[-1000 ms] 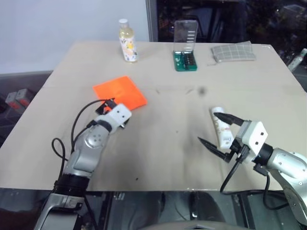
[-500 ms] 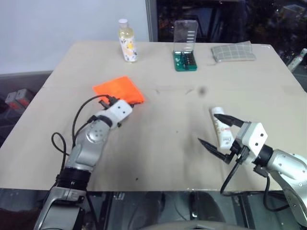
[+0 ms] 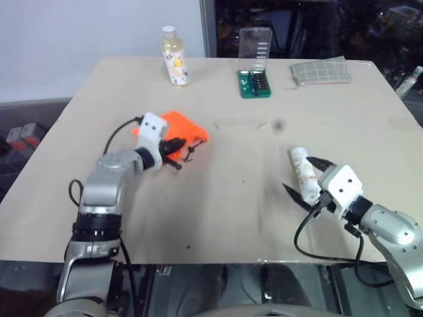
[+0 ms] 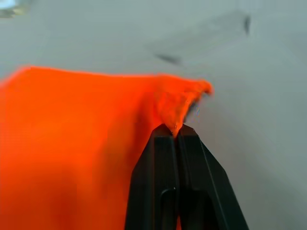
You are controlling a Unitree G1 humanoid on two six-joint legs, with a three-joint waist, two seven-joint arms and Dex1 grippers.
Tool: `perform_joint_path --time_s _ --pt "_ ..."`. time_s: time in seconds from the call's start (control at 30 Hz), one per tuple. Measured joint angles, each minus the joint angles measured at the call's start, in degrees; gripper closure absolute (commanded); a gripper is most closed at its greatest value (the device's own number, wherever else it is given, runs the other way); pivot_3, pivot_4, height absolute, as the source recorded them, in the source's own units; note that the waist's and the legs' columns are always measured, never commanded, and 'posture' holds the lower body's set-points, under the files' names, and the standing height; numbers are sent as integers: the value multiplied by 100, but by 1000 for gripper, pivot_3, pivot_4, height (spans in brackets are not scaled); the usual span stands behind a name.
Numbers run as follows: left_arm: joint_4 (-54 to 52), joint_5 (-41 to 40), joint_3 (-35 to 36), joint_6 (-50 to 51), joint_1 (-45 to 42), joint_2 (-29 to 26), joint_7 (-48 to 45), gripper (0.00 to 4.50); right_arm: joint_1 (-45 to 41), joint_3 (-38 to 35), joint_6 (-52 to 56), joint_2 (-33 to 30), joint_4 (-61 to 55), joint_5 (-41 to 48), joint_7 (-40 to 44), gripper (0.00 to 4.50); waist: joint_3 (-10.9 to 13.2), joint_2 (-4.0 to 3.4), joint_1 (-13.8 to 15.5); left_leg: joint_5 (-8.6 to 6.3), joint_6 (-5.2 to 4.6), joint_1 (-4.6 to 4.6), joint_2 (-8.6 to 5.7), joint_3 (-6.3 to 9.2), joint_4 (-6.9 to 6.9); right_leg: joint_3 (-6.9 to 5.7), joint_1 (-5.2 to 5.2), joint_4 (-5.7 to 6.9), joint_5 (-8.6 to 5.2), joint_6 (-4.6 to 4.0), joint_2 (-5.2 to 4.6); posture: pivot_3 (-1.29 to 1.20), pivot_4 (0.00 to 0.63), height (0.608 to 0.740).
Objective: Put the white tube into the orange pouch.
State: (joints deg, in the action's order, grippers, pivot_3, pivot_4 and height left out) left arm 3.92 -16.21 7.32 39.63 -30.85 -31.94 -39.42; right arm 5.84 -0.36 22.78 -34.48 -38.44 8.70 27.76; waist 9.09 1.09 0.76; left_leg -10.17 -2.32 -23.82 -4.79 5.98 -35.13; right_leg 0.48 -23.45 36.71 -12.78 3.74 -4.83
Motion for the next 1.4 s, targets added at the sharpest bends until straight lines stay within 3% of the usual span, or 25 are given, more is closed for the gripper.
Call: perform_joint_path --time_s 0.1,0.23,0.53,0.63,0.7,0.83,1.07,1.17,1.33,1.4 --pt "-264 -642 159 855 -40 0 -211 4449 24 16 62 64 94 -286 -208 0 0 0 -4 0 -1 -1 -1 -1 0 2 0 0 0 -1 0 0 150 740" --pt "-727 -1639 396 2132 -165 11 -327 4449 -7 46 1060 204 375 -291 -334 0 4 5 0 1 -1 -1 0 2 0 1 0 2 1 -2 1 0 150 740" --pt "-796 -2449 704 2913 -450 -20 -147 4449 -932 178 2264 811 1138 -451 -960 0 4 5 -58 4 3 3 2 0 2 10 -2 5 3 -6 9 0 150 740" --pt "-795 -2457 740 2924 -451 -48 -34 4500 -1140 168 2503 971 1239 -375 -960 856 3 7 -59 3 4 3 1 0 3 15 -2 4 3 -7 11 0 150 740" --pt "-796 -2491 742 2931 -450 -38 66 4500 -1155 205 2582 1024 1242 -299 -914 1882 3 7 -61 1 6 3 1 0 3 16 -2 3 3 -6 11 0 150 740" --pt "-798 -2590 770 2943 -445 26 241 4500 -1180 252 2506 960 1201 -309 -829 3526 2 9 -65 -5 16 8 1 0 2 14 -1 3 3 -6 11 0 150 740" --pt "-900 -2647 547 2822 -266 -88 157 4500 -1230 616 2271 746 726 -77 -273 3526 3 9 -142 -2 12 0 4 -2 6 21 -11 4 3 -6 13 0 150 740" --pt "-900 -2555 327 2598 -221 -248 -54 3597 -1386 636 2196 755 570 -27 -214 3575 3 9 -137 -3 12 -1 2 -3 6 22 -11 3 3 -6 12 0 150 740" --pt "-898 -1781 -336 1581 -44 -495 -224 1128 -1402 638 2185 774 557 -26 -231 3575 3 9 -102 -13 29 -1 1 -3 6 22 -14 1 3 -7 -9 0 150 740" --pt "-896 -1680 -419 1464 -31 -494 -247 1026 -1399 638 2185 777 556 -25 -231 3575 4 9 -97 -14 29 -2 0 -4 6 21 -15 0 3 -7 -9 0 150 740"
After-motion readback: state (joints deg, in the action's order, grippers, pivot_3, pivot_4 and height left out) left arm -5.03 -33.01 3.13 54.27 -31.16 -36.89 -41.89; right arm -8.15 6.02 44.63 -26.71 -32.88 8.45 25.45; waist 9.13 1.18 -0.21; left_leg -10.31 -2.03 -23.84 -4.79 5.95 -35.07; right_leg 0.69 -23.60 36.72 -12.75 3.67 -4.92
